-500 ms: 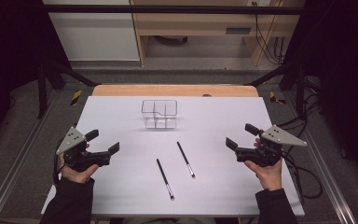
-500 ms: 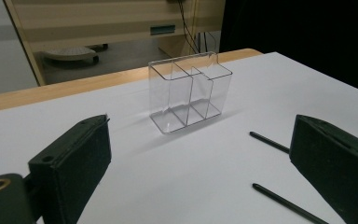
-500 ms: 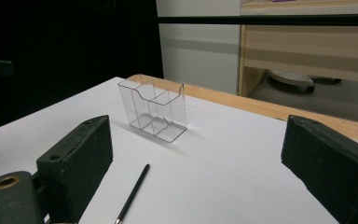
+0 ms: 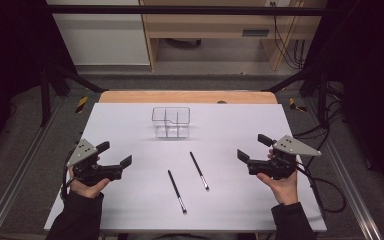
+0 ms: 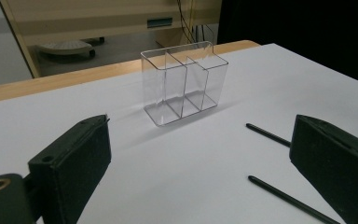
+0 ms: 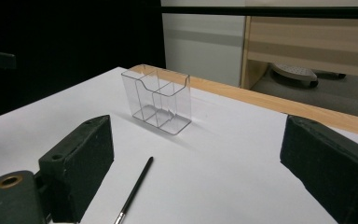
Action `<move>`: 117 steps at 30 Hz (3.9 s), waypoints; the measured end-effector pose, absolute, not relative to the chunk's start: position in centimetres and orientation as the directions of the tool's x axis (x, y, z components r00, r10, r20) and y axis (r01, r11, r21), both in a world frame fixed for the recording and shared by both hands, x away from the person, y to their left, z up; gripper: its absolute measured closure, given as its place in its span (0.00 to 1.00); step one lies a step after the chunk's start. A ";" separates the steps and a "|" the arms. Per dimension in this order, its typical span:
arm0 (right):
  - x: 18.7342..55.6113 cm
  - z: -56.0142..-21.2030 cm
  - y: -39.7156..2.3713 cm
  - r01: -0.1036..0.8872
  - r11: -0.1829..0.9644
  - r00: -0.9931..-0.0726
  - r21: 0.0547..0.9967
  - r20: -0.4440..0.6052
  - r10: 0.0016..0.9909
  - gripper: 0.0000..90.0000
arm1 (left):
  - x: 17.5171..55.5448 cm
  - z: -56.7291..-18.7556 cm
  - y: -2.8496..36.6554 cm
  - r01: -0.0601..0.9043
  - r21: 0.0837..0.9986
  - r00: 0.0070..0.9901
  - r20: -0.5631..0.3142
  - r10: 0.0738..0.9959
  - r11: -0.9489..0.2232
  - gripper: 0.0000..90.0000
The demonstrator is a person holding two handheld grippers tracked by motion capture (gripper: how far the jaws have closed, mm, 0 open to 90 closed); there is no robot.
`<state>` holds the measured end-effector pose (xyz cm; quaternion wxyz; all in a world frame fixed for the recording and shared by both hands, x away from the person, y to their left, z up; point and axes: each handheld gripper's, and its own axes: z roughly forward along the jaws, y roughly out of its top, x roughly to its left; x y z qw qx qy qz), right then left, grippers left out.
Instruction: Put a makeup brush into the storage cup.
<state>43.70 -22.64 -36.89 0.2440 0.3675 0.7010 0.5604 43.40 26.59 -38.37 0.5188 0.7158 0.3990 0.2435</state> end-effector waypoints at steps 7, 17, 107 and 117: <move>44.0 -37.4 -21.2 0.264 0.133 -0.619 0.955 0.063 0.783 0.13 | 43.4 -38.6 26.1 0.325 0.932 0.571 -0.055 0.819 -0.163 0.05; 44.5 -37.5 -18.6 0.272 0.190 -0.637 0.943 0.028 0.770 0.16 | 43.5 -38.8 26.1 0.327 0.931 0.572 -0.059 0.818 -0.161 0.06; 48.5 -46.9 -10.2 0.565 0.539 -0.696 0.625 0.010 0.718 0.93 | 43.6 -39.1 25.6 0.332 0.920 0.595 -0.031 0.803 -0.210 0.06; 48.7 -46.8 -10.8 0.546 0.558 -0.715 0.625 0.000 0.699 0.93 | 43.6 -39.1 25.6 0.331 0.920 0.596 -0.032 0.802 -0.209 0.06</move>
